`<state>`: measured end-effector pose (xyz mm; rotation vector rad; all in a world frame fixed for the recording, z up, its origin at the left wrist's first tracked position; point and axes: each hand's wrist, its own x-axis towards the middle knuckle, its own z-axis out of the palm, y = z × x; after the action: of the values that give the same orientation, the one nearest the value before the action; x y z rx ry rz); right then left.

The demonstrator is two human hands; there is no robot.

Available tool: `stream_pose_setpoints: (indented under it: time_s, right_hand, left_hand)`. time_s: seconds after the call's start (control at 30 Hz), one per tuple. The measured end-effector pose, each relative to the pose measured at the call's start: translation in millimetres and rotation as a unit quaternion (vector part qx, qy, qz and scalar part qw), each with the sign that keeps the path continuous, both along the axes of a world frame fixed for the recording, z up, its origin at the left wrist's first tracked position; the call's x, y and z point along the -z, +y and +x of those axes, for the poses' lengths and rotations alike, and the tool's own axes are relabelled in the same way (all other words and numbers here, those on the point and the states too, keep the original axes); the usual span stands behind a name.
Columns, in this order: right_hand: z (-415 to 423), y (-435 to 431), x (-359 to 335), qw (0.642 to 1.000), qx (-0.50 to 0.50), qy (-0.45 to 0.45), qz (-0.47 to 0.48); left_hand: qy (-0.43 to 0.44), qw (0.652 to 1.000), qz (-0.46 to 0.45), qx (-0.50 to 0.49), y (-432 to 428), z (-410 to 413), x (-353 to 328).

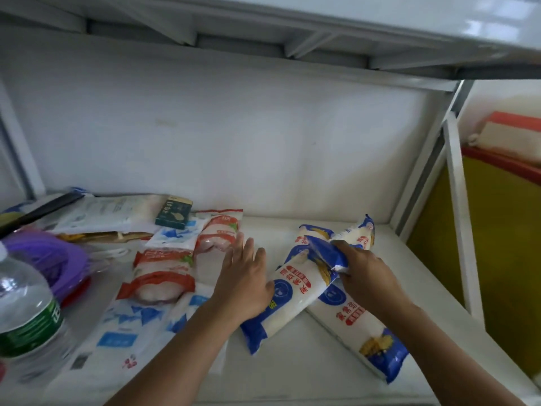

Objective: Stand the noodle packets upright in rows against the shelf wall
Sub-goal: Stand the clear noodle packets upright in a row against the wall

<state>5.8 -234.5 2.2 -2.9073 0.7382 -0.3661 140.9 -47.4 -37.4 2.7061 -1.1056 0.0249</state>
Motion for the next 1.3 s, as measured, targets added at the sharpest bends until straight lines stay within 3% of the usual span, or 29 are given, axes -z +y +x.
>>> stream_pose_setpoints:
  time_s: [0.23,0.33,0.4,0.47,0.6,0.77,0.9,1.0,1.07,1.2,1.3]
  right_hand:
    - [-22.8,10.5,-64.1,0.989,-0.054,-0.097,0.1]
    - [-34.2,12.7,-85.2,0.967,-0.113,-0.146,0.176]
    - [-36.5,12.0,-91.5,0.936,-0.137,-0.173,0.275]
    - [-36.2,12.3,-93.8,0.889,-0.157,-0.202,0.381]
    - [-35.5,15.4,-90.8,0.804,-0.192,-0.237,0.511]
    - [-24.6,14.5,-70.2,0.744,-0.163,-0.262,0.592]
    - [-10.6,19.1,-44.8,0.816,-0.138,-0.214,0.519]
    - [10.9,21.0,-37.6,0.84,-0.111,-0.205,0.49]
    - [33.3,20.4,-42.2,0.845,-0.106,-0.217,0.477]
    - [102.4,13.3,-51.6,0.838,-0.101,-0.257,0.47]
    - [167.2,2.5,-46.0,0.83,-0.086,-0.288,0.47]
  left_hand:
    - [0.059,0.997,-0.046,0.019,-4.9,-19.0,-15.8]
    - [0.217,0.963,-0.149,0.056,-6.8,-30.3,-37.7]
    - [0.331,0.907,-0.239,0.102,-6.9,-39.7,-51.9]
    - [0.374,0.868,-0.29,0.149,-7.5,-43.4,-57.6]
    - [0.422,0.825,-0.337,0.164,-10.4,-45.3,-61.4]
    - [0.394,0.823,-0.397,0.092,-17.4,-43.8,-57.3]
    - [0.361,0.821,-0.438,0.056,-17.7,-27.3,-57.7]
    - [0.339,0.822,-0.455,0.05,-18.4,-6.8,-58.4]
    - [0.291,0.835,-0.465,0.048,-19.5,11.6,-57.1]
    - [0.087,0.895,-0.437,-0.016,-10.1,58.1,-38.0]
    - [0.058,0.928,-0.359,-0.085,3.3,74.8,-20.1]
